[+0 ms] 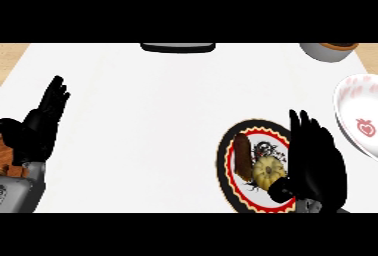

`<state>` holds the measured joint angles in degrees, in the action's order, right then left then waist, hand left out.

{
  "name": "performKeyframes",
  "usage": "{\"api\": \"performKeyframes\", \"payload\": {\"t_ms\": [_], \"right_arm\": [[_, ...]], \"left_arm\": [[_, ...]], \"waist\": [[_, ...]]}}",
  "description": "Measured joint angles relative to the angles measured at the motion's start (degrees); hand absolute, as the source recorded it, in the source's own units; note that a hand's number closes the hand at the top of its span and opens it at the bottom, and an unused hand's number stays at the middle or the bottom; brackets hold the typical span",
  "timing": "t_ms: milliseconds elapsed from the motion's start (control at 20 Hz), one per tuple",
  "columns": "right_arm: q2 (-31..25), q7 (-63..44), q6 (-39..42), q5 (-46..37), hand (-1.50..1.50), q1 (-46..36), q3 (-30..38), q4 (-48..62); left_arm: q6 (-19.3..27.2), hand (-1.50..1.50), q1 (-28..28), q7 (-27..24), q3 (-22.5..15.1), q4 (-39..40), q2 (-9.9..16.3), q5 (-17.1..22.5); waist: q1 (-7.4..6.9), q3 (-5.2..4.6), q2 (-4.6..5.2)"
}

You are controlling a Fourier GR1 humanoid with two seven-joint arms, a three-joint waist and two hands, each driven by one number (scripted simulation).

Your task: Pick the squash from the plate and place it in the bowl

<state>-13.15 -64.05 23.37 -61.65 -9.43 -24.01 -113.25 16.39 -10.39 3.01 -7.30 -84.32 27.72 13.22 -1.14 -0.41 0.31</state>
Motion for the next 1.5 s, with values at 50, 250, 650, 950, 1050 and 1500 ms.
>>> {"api": "performKeyframes", "payload": {"t_ms": [50, 250, 650, 950, 1050, 1500], "right_arm": [[1.1, 0.1, 1.0, 0.5, -1.5, -0.2, 0.9, 1.3], [5.8, 0.2, 5.0, 2.2, -1.5, -2.1, 4.4, 6.1], [11.0, 0.6, 13.1, 4.4, -1.5, -3.2, 10.9, 13.6], [11.8, 0.1, 17.6, 1.5, -1.5, -5.5, 11.3, 15.9], [11.9, 0.2, 18.9, -0.8, -1.5, -7.0, 10.8, 16.8], [12.1, -1.4, 21.6, -0.9, -1.5, -6.0, 9.5, 18.2]], "left_arm": [[-0.3, 0.0, 0.0, -0.2, 0.2, 0.2, 0.2, 0.1], [-0.9, 0.0, 0.1, 0.0, 0.7, 0.0, 0.4, 0.5], [-0.8, 0.0, 0.4, 0.4, 0.9, -0.4, 0.4, 0.0], [-0.9, 0.0, 0.6, 0.4, 0.9, -0.2, 0.0, -0.4], [-1.0, 0.0, 1.1, 0.9, 0.9, -1.2, 0.2, -0.4], [-1.9, 0.0, 1.9, 1.0, 2.0, -1.8, -0.1, -0.5]], "waist": [[-0.02, 0.01, 0.03], [-0.19, 0.09, -0.05], [0.26, 0.15, -0.23], [0.59, 0.21, -0.38], [0.38, 0.24, -0.44], [0.7, 0.33, -0.43]]}}
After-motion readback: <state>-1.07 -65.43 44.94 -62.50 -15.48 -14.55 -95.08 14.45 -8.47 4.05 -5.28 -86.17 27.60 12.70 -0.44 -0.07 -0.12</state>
